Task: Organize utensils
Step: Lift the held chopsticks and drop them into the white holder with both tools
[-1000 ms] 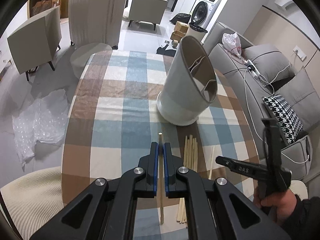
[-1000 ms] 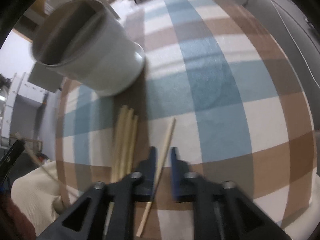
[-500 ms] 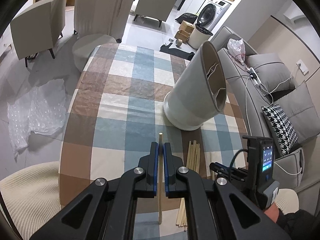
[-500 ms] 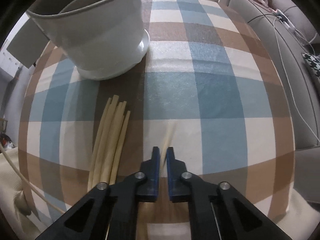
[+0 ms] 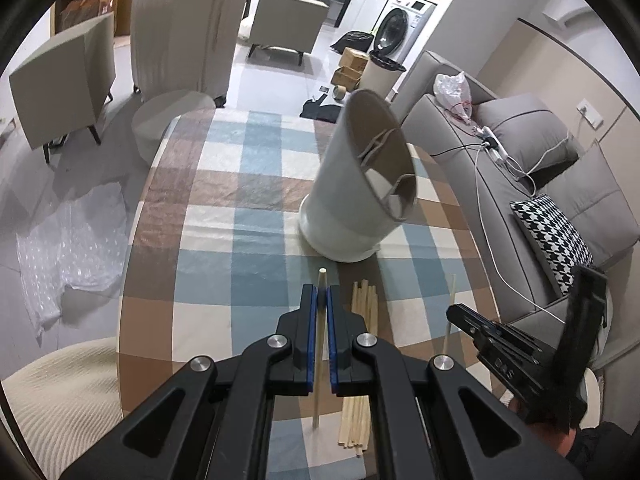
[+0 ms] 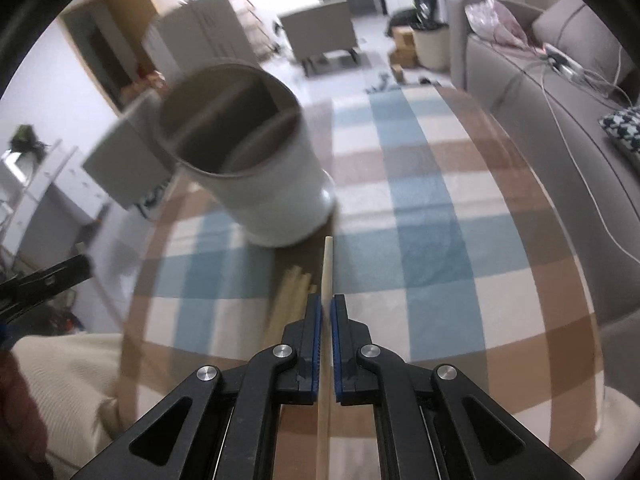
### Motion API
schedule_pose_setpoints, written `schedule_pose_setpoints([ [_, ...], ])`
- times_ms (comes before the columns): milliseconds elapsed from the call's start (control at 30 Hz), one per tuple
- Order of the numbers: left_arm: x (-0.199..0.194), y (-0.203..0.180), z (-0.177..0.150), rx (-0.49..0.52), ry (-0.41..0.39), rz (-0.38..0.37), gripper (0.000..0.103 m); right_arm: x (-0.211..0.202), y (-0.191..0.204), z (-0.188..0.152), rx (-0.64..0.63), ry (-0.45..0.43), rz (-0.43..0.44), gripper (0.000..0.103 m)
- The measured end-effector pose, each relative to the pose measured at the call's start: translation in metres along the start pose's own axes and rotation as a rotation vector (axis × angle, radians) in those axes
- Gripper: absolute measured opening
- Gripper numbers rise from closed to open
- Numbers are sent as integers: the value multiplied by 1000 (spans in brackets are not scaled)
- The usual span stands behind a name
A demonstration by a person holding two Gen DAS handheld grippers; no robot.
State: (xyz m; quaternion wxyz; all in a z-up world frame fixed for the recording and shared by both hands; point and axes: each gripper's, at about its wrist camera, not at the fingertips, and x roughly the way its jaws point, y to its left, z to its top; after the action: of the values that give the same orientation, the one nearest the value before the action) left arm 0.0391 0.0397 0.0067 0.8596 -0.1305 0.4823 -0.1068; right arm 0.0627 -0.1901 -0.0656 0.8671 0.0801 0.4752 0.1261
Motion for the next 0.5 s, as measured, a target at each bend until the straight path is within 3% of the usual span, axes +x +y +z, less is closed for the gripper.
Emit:
schedule_pose_setpoints([
  [200,-17,-20,3,48,-32,5,1,-46,-3,5,19,-131,83,4],
  [500,-40,-51,20,145,-70,10,0,-90,1,33,11,-323,126,4],
])
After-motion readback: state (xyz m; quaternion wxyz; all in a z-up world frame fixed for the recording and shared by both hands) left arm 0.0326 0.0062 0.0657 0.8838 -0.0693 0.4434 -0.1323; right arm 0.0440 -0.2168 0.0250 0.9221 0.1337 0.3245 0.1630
